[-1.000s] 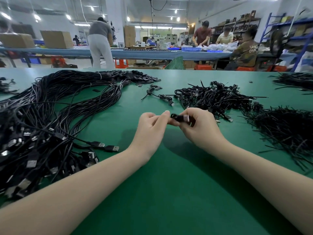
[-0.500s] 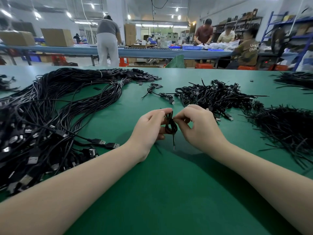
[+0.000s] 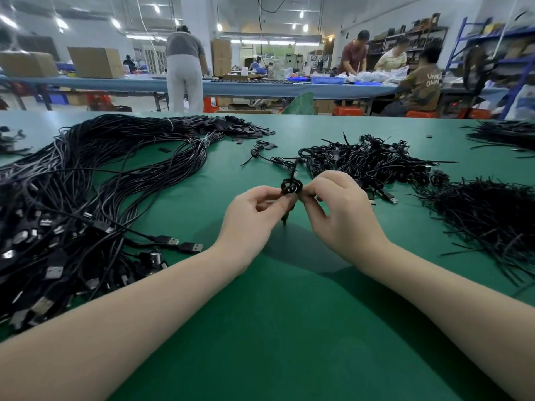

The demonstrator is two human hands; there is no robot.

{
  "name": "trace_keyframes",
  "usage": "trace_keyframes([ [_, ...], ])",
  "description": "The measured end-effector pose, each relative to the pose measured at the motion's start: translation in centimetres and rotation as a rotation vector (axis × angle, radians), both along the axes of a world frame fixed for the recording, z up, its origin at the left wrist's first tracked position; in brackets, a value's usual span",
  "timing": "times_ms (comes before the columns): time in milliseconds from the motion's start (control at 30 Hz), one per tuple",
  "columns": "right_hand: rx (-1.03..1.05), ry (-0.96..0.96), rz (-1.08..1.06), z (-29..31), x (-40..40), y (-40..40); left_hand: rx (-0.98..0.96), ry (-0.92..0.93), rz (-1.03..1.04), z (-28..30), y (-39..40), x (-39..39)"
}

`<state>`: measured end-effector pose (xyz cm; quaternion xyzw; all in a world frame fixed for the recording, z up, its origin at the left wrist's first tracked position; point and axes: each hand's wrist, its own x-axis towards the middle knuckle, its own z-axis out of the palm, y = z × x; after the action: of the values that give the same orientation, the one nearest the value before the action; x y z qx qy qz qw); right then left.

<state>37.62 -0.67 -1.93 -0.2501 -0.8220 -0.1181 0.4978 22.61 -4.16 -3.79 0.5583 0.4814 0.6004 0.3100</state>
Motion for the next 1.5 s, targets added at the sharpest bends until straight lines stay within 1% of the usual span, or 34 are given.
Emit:
trace_keyframes([
  [100,0.027,0.012,-0.005,0.1,-0.1,-0.1,-0.053,-0.005,0.011,0.2,-0.1,0.3],
  [133,0.064,-0.008,-0.012,0.1,0.0,-0.1,-0.086,-0.049,-0.008,0.3,-0.2,0.4],
  [233,0.246,-0.142,-0.068,0.0,0.3,0.3,-0.177,-0.256,-0.111,0.9,-0.4,0.1],
  [300,0.252,-0.152,-0.077,0.0,0.2,0.3,-0.183,-0.320,-0.142,1.2,-0.6,0.0],
  [367,0.102,-0.070,-0.037,-0.1,0.0,0.1,-0.141,-0.316,-0.137,1.1,-0.7,0.0],
  [433,-0.139,0.049,0.030,-0.1,-0.2,-0.1,-0.103,-0.306,-0.112,1.0,-0.8,0.2],
  [500,-0.355,0.145,0.020,-0.2,-0.3,-0.1,-0.092,-0.313,-0.088,0.8,-0.7,0.3],
  [567,-0.529,0.212,0.001,-0.3,-0.3,0.1,-0.103,-0.309,-0.075,0.8,-0.6,0.4],
  [633,-0.655,0.262,0.014,-0.4,-0.3,0.4,-0.119,-0.295,-0.062,0.9,-0.4,0.5],
  [733,-0.728,0.285,0.024,-0.4,-0.2,0.5,-0.132,-0.314,-0.059,1.0,-0.3,0.5],
  [867,-0.693,0.283,0.046,-0.4,-0.2,0.3,-0.123,-0.286,-0.060,0.9,-0.3,0.4],
  [1100,-0.533,0.263,-0.013,-0.5,-0.2,0.0,-0.104,-0.284,-0.063,0.8,-0.2,0.5],
  [1233,-0.491,0.242,-0.023,-0.7,-0.2,0.1,-0.101,-0.266,-0.061,0.8,-0.3,0.4],
  [1400,-0.403,0.223,0.003,-0.5,-0.3,-0.2,-0.105,-0.244,-0.080,0.7,-0.6,0.4],
  [1500,-0.398,0.209,0.028,-0.5,-0.3,-0.3,-0.125,-0.265,-0.084,0.8,-0.7,0.3],
])
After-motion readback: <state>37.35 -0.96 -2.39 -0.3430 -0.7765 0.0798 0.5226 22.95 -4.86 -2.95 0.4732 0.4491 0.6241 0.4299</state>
